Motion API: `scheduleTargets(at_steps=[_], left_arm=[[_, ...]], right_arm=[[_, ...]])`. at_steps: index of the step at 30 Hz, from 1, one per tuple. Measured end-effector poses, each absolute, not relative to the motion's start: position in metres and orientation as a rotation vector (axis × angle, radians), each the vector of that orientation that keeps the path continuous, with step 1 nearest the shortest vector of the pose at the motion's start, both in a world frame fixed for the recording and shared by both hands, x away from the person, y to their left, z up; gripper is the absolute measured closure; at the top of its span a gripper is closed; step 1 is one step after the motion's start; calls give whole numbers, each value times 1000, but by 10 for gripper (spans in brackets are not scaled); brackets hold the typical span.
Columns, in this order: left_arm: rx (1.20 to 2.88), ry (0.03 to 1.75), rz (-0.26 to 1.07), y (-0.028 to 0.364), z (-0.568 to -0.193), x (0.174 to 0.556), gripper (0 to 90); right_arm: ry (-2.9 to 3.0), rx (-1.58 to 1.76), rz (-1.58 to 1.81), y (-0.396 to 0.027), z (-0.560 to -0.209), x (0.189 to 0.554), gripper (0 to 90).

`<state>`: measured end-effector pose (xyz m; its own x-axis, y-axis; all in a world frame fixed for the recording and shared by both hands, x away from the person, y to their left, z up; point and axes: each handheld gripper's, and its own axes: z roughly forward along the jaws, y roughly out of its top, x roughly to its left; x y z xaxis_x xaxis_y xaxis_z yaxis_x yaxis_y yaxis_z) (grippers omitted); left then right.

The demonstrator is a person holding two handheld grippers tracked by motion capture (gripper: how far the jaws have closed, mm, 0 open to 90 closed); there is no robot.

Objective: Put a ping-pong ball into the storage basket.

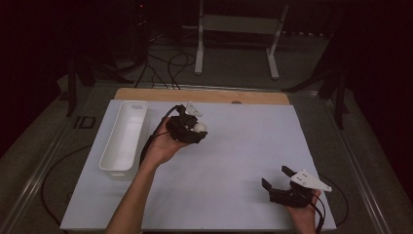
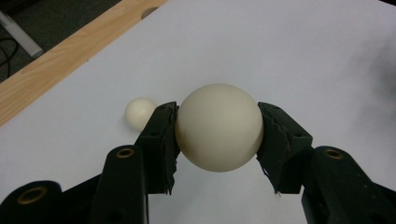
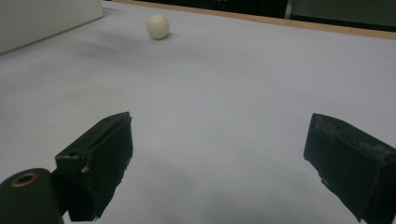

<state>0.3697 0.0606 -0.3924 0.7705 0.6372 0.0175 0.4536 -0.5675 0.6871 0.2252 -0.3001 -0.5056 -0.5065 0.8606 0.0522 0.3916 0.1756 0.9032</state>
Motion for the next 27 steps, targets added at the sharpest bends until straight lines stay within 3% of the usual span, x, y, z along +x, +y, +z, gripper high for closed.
scheduleTargets(at_steps=[27], left_arm=[[2261,831,381,72,-383,374,512]], right_arm=[[1986,1175,1296,-299,-506,226,76]])
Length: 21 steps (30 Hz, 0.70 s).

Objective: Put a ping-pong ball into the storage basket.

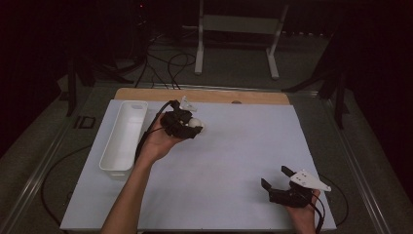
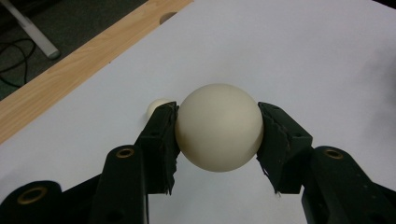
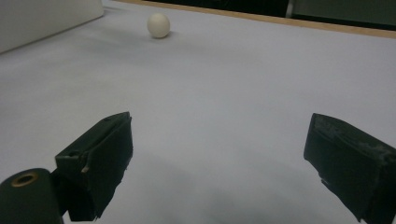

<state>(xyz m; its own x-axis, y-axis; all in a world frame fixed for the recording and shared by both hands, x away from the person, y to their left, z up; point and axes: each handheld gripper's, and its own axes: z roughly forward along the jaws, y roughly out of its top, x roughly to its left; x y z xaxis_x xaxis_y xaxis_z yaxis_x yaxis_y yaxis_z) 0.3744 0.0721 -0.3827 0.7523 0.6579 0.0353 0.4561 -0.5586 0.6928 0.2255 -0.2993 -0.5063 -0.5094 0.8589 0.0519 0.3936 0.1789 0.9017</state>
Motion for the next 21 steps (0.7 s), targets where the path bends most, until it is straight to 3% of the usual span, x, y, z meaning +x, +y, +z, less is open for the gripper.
scheduleTargets(at_steps=[21], left_arm=[[2250,856,399,82,-379,376,512]], right_arm=[[1982,1178,1297,-300,-506,225,76]])
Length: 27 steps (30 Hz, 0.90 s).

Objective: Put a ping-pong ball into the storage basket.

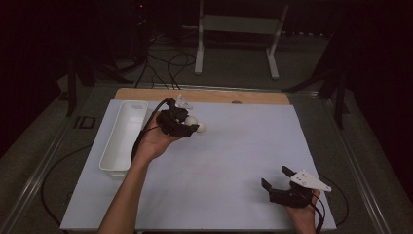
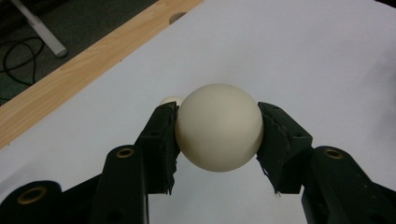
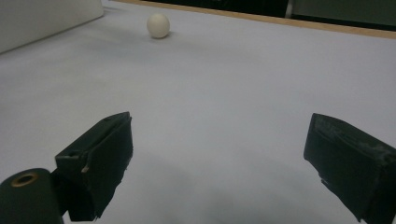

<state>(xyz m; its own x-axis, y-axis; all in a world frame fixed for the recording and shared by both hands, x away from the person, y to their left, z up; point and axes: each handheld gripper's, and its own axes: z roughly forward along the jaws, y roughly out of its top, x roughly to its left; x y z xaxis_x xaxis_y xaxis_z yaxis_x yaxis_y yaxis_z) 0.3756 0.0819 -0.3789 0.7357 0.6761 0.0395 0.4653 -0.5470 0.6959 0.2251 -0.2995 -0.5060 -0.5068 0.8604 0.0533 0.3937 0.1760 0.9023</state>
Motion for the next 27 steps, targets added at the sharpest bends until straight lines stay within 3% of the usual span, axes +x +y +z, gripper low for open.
scheduleTargets(at_steps=[27], left_arm=[[2244,879,418,94,-375,376,512]], right_arm=[[1983,1177,1295,-299,-506,225,76]])
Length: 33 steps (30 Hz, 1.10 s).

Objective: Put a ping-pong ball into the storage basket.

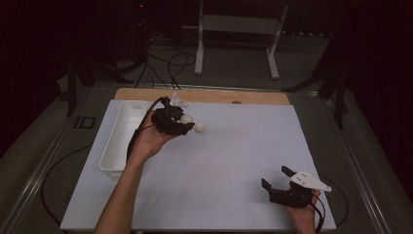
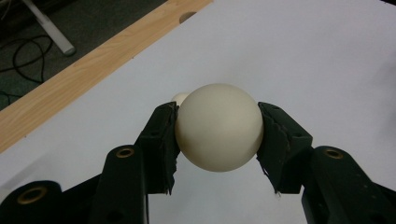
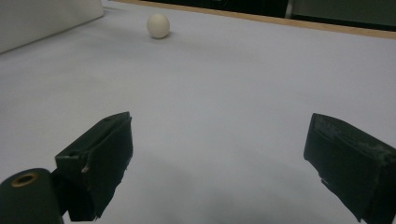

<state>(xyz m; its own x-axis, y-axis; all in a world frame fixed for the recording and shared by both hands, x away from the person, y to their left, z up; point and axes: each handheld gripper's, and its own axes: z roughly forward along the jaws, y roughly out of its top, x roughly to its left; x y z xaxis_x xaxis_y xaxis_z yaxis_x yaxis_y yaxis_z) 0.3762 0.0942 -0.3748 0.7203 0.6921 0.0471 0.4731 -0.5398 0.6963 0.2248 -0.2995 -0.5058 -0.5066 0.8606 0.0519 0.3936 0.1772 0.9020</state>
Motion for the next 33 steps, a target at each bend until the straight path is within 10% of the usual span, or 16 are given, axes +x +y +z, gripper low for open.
scheduleTargets(at_steps=[33], left_arm=[[2218,905,440,112,-367,377,512]], right_arm=[[1985,1175,1293,-299,-506,225,76]])
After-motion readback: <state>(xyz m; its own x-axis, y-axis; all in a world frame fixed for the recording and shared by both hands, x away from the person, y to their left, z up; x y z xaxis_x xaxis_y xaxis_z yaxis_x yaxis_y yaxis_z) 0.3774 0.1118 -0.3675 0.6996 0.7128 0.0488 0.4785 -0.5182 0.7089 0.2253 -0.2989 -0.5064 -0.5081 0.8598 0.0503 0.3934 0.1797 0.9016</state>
